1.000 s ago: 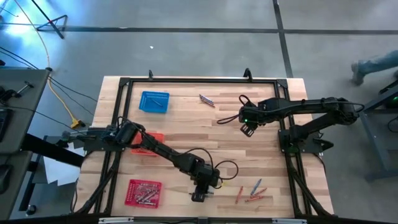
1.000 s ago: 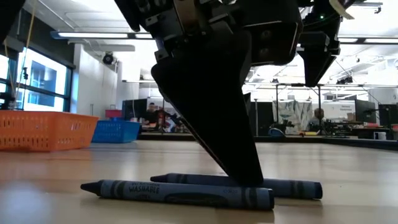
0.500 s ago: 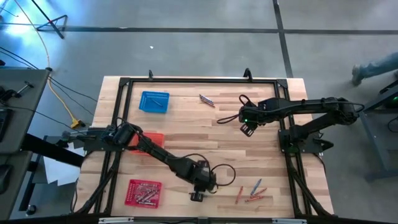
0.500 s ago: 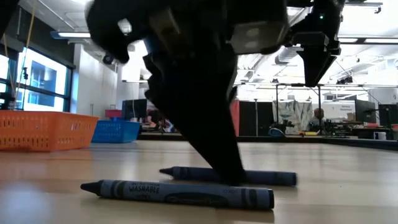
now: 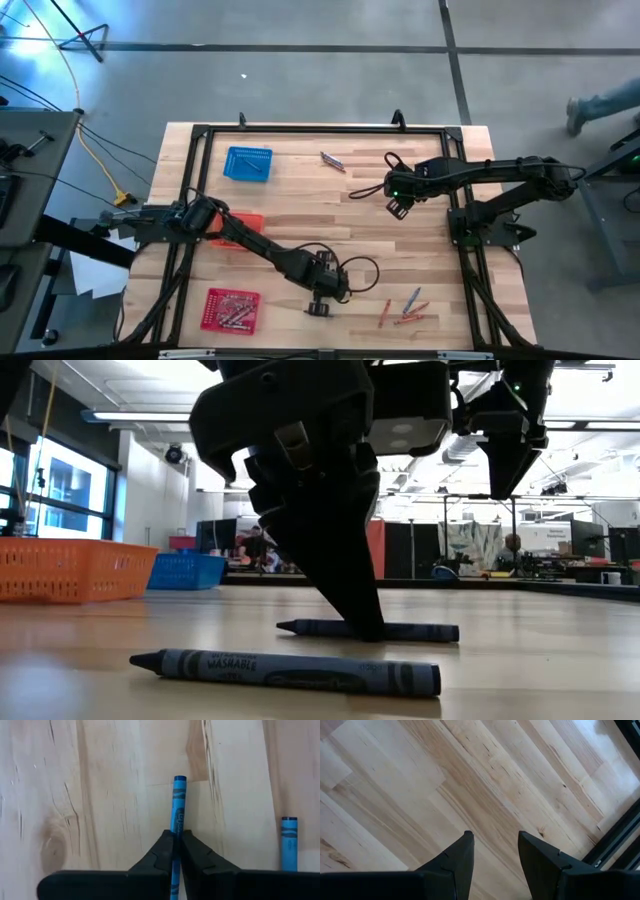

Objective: Sort crayons
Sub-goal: Put the blue crayon into the blue bin

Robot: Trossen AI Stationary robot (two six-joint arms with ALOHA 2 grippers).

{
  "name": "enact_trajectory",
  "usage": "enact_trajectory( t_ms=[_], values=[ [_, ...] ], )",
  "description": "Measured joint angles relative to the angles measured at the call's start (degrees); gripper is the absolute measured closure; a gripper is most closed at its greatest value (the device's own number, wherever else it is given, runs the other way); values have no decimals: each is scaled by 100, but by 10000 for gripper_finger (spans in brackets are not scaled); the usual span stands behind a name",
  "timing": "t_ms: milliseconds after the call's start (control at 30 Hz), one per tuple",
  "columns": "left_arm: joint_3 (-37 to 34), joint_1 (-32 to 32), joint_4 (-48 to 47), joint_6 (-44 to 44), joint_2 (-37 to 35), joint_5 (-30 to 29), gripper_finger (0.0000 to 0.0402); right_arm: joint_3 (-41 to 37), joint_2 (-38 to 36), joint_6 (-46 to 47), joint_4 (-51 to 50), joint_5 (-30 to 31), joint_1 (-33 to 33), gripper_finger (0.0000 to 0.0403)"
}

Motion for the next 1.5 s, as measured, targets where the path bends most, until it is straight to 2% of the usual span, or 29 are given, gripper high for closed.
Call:
enact_trajectory(
  t_ms=[267,367,467,600,767,867,933,1067,1333,1500],
  values=[
    [-46,1,-164,-241,-317,-162,400,0,0,-38,-7,0,0,254],
    [-81,-63,-700,-365,-576,-633,401,0,0,-107,-15,0,0,254],
    [-53,-161,-1239,-640,-956,-1391,401,0,0,-117,-16,0,1,254],
    [-55,-297,-2303,-1189,-1355,-2162,401,0,0,-154,-16,0,1,254],
    [-41,-195,-4192,-2444,-1926,-2501,401,0,0,-213,-8,1,0,254],
    [-44,5,-5233,-2793,-2197,-2655,401,0,0,-306,11,2,0,254],
    [-65,202,-5641,-2855,-2451,-2724,401,0,0,-333,64,2,-2,254],
    [-502,858,-5455,-2385,-3167,-2612,401,0,0,-457,214,2,-2,254],
    [-1865,2753,-4461,-1178,-4772,-1728,401,0,-2,-510,356,2,-4,254],
    [-2464,4025,-3546,-407,-5326,-1335,401,0,-2,-522,580,2,-4,254]
  ],
)
